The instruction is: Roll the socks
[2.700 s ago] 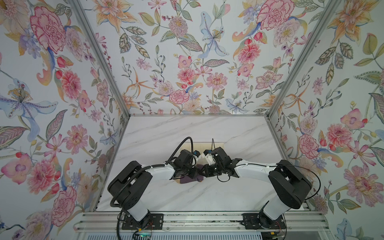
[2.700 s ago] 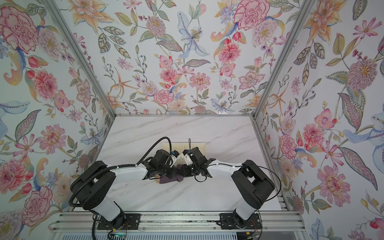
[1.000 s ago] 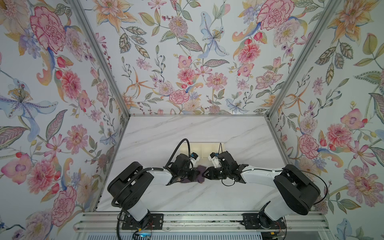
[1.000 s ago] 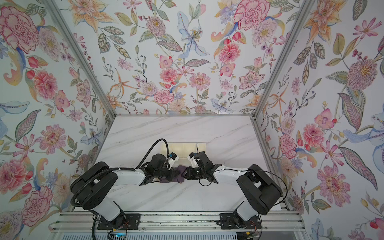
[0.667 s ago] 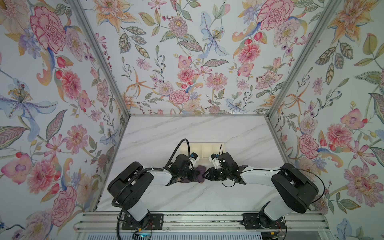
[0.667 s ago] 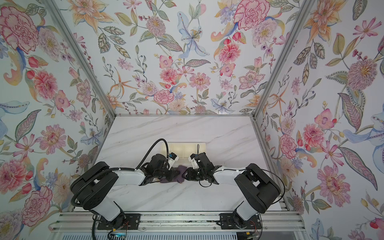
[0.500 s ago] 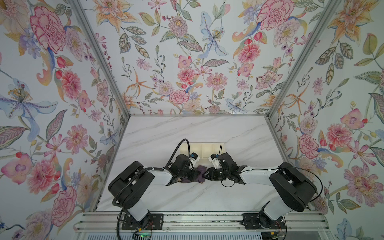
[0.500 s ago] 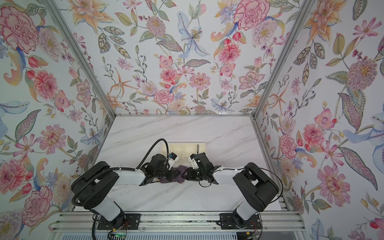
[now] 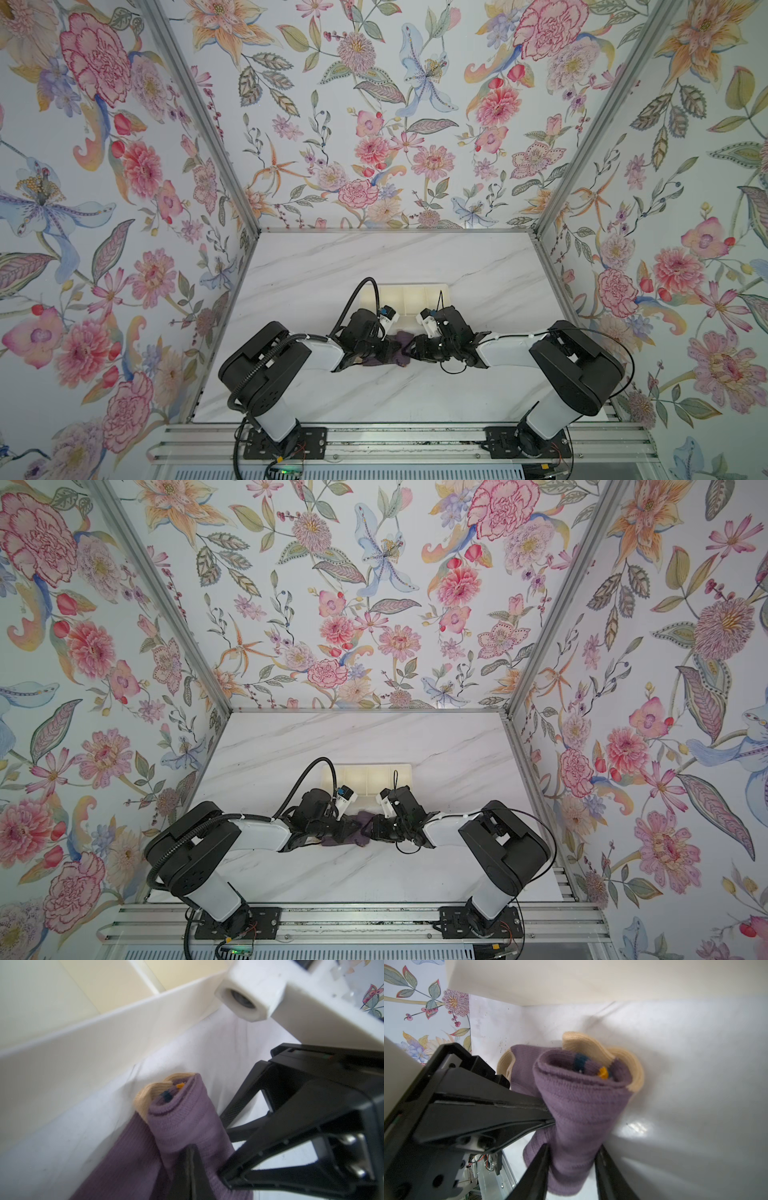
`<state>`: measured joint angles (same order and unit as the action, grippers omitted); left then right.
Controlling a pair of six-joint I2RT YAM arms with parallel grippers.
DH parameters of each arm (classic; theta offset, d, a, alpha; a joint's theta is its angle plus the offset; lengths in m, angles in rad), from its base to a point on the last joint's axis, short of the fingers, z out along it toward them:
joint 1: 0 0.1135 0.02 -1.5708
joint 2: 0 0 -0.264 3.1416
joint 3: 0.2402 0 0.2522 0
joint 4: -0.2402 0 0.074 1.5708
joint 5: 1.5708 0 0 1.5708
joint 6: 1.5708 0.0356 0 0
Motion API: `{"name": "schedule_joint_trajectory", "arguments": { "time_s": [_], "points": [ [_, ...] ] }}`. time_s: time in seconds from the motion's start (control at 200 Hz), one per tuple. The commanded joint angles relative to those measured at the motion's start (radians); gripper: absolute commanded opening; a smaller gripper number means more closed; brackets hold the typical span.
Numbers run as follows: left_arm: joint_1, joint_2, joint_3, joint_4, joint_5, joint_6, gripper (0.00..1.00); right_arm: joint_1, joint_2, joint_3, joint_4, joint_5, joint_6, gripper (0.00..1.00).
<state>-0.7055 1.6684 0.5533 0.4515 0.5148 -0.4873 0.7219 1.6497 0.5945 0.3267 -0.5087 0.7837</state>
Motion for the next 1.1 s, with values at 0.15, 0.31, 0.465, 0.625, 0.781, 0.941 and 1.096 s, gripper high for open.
{"name": "schedule_joint_trajectory", "arguments": {
  "time_s": [0.15,0.31,0.465,0.625,0.781,0.941,1.096],
  "points": [
    [-0.002,0.074,-0.066,-0.242,-0.016,-0.009,0.0,0.0,0.054,-0.009,-0.009,0.027,0.023,0.4],
    [-0.002,0.077,-0.069,-0.214,0.007,-0.022,0.0,-0.002,0.061,-0.009,-0.001,0.043,0.03,0.4],
    [-0.002,0.082,-0.068,-0.203,0.017,-0.027,0.0,0.0,0.072,-0.002,0.018,0.055,0.039,0.4],
    [-0.002,0.08,-0.071,-0.202,0.022,-0.029,0.0,0.003,0.069,0.004,0.017,0.066,0.036,0.38],
    [-0.003,0.081,-0.069,-0.193,0.029,-0.034,0.0,0.008,0.056,0.009,-0.01,0.088,0.019,0.34],
    [-0.002,0.077,-0.061,-0.198,0.031,-0.031,0.0,0.024,0.047,0.038,-0.087,0.129,-0.022,0.2],
    [-0.002,0.065,-0.055,-0.207,0.026,-0.03,0.0,0.044,0.047,0.074,-0.169,0.172,-0.066,0.1]
  ]
}}
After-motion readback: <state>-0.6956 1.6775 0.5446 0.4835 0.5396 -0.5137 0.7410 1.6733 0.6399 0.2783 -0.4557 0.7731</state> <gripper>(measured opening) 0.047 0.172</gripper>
